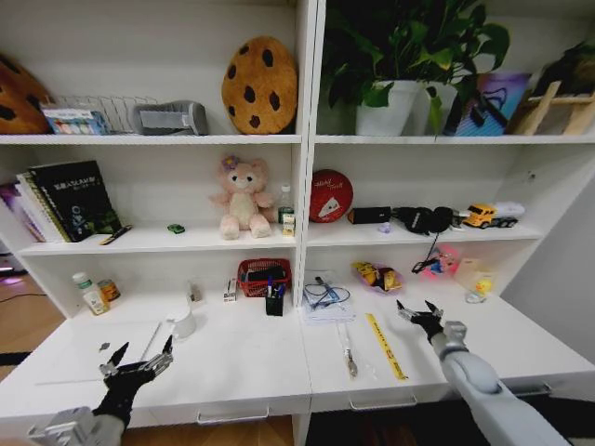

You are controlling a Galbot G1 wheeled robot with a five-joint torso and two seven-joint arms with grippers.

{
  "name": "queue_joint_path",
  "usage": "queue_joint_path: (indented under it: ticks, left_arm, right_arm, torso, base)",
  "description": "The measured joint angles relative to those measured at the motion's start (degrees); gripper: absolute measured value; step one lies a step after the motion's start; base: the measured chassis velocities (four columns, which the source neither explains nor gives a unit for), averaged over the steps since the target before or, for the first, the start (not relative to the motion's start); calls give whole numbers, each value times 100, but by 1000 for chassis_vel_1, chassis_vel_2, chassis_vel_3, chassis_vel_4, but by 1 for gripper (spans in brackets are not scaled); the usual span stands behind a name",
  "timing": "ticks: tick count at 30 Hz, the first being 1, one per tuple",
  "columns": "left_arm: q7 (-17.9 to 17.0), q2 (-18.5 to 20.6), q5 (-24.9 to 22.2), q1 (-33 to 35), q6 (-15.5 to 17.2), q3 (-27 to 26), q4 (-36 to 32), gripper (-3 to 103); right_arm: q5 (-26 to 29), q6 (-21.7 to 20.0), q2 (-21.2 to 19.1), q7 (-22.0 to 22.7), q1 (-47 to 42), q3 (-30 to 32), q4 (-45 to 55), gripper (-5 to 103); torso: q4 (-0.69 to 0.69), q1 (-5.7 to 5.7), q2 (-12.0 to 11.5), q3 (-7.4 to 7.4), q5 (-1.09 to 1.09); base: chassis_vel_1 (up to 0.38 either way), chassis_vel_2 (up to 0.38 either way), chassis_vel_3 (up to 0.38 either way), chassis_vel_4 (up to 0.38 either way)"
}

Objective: Organize the objects on the table.

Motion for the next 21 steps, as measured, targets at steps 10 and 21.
queue_joint_path:
  ticks: [10, 21]
  left_arm:
    - [0, 0, 0, 0, 0, 0, 0, 100]
    - [-2, 0, 0, 0, 0, 0, 0, 100]
  right_arm:
    - [10, 456, 861, -595, -2327, 1415, 1772, 100]
    - [-145, 853, 1810, -989, -3239, 1392, 2554, 100]
  torso:
    - [-2, 0, 0, 0, 0]
    - [-1, 0, 0, 1, 1]
  base:
    - [0, 0, 0, 0]
    - [0, 0, 0, 0]
